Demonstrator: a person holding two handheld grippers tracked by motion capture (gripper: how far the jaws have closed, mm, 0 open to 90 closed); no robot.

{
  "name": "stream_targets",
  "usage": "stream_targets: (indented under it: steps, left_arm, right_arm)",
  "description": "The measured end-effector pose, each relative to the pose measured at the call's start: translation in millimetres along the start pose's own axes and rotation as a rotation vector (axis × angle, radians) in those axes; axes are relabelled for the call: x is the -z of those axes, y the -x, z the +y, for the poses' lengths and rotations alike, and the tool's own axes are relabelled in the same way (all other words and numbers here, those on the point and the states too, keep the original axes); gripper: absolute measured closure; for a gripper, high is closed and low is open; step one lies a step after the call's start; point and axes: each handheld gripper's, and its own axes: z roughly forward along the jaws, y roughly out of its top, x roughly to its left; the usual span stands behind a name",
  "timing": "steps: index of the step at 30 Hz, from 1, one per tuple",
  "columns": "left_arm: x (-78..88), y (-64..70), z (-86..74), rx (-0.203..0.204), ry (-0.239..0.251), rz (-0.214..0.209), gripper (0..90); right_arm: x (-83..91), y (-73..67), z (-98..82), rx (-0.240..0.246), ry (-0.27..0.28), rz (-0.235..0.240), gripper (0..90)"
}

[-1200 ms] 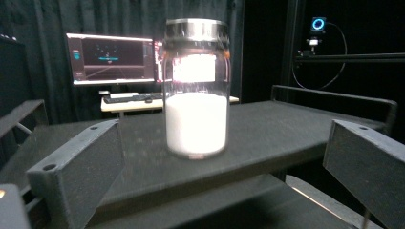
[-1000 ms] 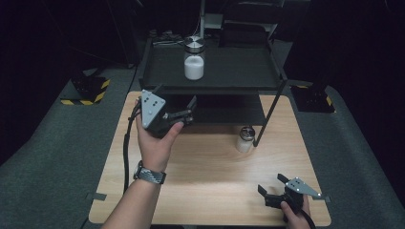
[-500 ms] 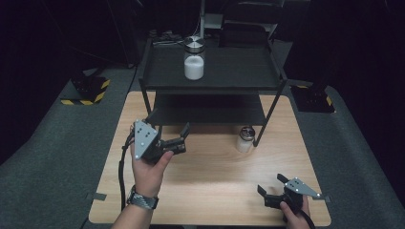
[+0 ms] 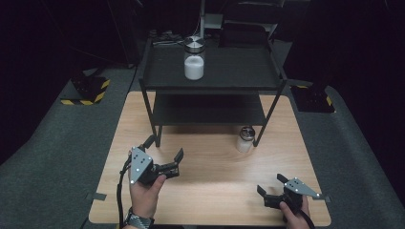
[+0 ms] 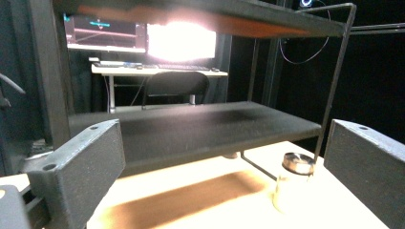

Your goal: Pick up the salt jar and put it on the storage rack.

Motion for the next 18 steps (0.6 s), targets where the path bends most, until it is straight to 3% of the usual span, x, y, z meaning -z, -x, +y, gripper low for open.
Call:
stream_targets:
  steps: [6, 7, 8, 9, 12, 18]
  left_arm:
    - [6.4, -0.8, -19.6, 0.009, -0.039, -0.007, 0.6]
    - [6.2, 2.7, -30.7, 0.060, -0.034, -0.011, 0.5]
    - [6.2, 2.7, -30.7, 0.060, -0.034, -0.011, 0.6]
    - [8.7, -0.3, -30.6, 0.015, -0.076, -0.006, 0.6]
    - [11.4, -0.3, -44.3, 0.025, -0.111, 0.002, 0.5]
    - [15.5, -1.5, -57.0, 0.024, -0.169, 0.004, 0.5]
  right_arm:
    - [0.0, -0.5, 0.1, 0.001, -0.001, -0.001, 0.5]
    - [-0.1, -0.5, 0.2, 0.001, -0.001, -0.001, 0.5]
    - [-0.1, -0.6, 0.2, 0.001, -0.002, -0.001, 0.5]
    - [-0.1, -0.6, 0.2, 0.001, -0.002, -0.001, 0.5]
    - [-0.1, -0.8, 0.1, 0.001, -0.001, -0.002, 0.5]
    - [-0.1, -0.9, 0.2, 0.001, -0.001, -0.002, 0.5]
